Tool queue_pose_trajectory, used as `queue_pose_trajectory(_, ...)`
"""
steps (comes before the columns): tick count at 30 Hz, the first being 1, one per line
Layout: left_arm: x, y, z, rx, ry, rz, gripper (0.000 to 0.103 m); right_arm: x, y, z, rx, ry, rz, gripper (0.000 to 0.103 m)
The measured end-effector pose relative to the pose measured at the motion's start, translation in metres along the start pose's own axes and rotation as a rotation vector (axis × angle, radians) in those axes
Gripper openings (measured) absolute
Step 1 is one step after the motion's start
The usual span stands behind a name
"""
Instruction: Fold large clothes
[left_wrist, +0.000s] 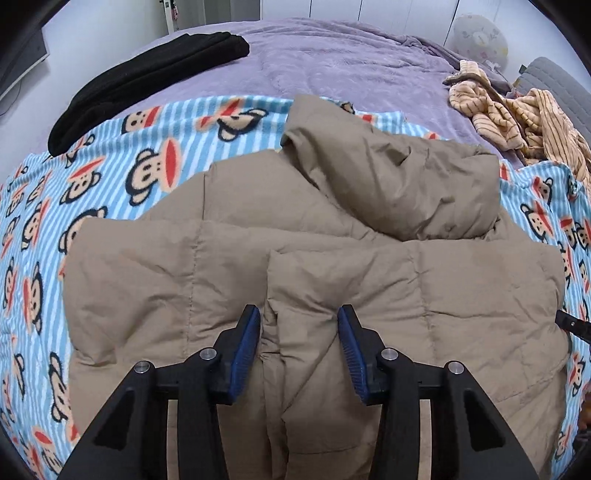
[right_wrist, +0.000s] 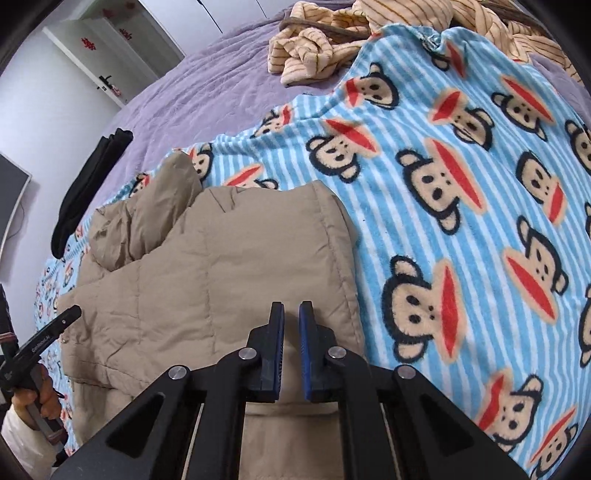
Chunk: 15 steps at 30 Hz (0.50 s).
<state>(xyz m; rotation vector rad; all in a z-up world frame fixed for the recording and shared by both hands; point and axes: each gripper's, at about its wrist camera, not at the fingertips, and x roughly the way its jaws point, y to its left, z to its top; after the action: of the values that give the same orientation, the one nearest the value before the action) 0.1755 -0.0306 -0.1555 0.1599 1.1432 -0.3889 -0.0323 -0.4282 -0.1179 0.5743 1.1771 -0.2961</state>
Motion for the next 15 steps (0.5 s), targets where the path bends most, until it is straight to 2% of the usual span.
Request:
queue_pose_trajectory(3,0.009,-0.006,-0.008,0.034,-0.015,0.001,0.052,0.026,-0.016,-0.005,0.027,0.033,-0.028,0.005)
queue_pose_trajectory(7,0.014,-0.009,-0.011,0.041,-0.026,0.011,0.054,0.042,-0.031,-0.009,0.081,0.019,-0.005,0.004)
queue_pose_trajectory(15,-0.012,0.006,-0.01,-0.001,-0.021,0.021,0.054,0.027,-0.015,-0.013,-0.002,-0.004,-0.084,0.006)
